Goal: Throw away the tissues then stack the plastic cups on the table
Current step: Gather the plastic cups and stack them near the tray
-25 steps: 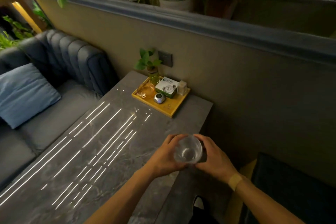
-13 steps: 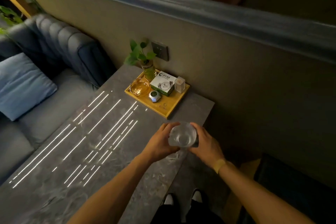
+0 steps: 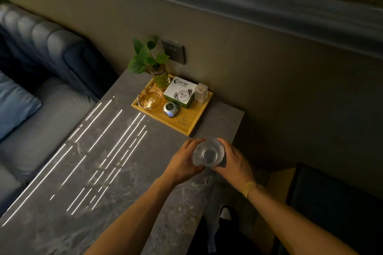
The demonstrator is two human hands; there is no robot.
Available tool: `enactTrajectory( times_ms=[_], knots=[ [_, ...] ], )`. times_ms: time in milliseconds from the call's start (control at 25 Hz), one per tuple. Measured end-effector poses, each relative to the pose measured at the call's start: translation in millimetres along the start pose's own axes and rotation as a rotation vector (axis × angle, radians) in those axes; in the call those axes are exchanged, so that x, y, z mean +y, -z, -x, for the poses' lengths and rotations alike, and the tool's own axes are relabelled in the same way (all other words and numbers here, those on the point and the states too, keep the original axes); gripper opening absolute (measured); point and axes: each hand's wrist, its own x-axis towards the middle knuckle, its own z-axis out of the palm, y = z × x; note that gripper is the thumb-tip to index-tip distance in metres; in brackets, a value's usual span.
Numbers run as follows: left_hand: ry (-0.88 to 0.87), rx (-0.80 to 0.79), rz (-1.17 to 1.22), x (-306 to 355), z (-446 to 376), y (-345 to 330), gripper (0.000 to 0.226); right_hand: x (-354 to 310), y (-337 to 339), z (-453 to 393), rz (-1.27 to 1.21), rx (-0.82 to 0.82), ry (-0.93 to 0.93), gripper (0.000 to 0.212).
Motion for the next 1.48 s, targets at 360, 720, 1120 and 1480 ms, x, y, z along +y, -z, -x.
enactTrajectory(
  times_ms=[360,720,1120,1480],
  knots=[
    [-0.038,0.007,-0.073,1.0,23.1,5.5,0.081,-5.1,12.8,29.2,0.294,0.000,0.057,0.094],
    [-0.237,0.013,-0.460,-9.6,71.0,-14.6,0.073,-4.8,2.0,77.0,0.741,-0.067,0.253,0.082],
    [-0.181,-0.070,-0.565,-17.4,70.1,-18.4,0.078,-1.0,-3.1,77.3,0.802,-0.140,0.153,0.082],
    [-0.112,-0.101,-0.580,-13.1,51.8,-11.2,0.079,3.0,-1.7,59.3,0.714,-0.136,0.101,0.083]
  ],
)
